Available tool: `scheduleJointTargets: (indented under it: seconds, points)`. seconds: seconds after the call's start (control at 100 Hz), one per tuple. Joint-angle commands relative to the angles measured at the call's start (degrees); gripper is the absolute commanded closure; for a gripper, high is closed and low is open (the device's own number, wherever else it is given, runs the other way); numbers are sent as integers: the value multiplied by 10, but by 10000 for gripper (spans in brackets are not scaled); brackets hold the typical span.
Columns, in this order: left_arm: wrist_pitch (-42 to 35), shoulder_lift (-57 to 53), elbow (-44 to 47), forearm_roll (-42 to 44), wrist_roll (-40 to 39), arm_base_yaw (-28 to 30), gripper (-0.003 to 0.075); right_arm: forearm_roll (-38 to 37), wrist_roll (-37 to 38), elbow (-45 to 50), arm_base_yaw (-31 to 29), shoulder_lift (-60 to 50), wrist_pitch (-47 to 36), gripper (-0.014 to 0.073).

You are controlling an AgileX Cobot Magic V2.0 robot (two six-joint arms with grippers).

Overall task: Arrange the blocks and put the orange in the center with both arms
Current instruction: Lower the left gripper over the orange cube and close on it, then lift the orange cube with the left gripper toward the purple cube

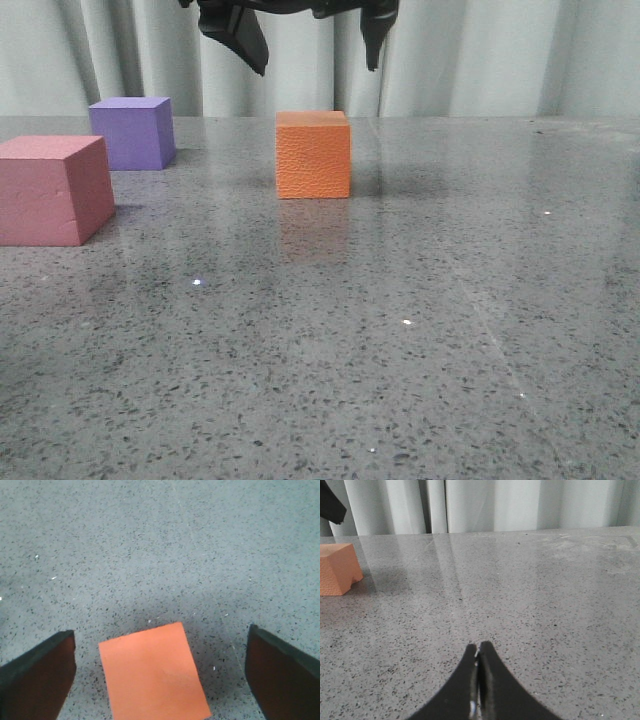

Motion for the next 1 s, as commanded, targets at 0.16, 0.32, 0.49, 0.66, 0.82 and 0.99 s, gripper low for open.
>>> scheduleJointTargets:
  seconds: [0.16, 0.32, 0.49, 0.66, 0.82, 0.99]
  points:
    - [-7, -26, -19, 21, -26, -2, 80, 3, -4, -8, -3, -11, -51, 661]
    - [-4, -17, -19, 21, -27, -2, 80, 3, -4, -8, -3, -11, -51, 661]
    - [8, 7, -19, 8, -27, -2, 80, 3, -4, -8, -3, -11, -51, 661]
    - [18, 32, -19, 3, -27, -2, 80, 3, -4, -8, -3, -11, -51, 661]
    - [19, 44, -19, -8, -27, -2, 80, 3, -4, -8, -3, -11, -51, 661]
    - [19, 44, -20, -8, -27, -3, 162, 3, -4, -8, -3, -11, -51, 661]
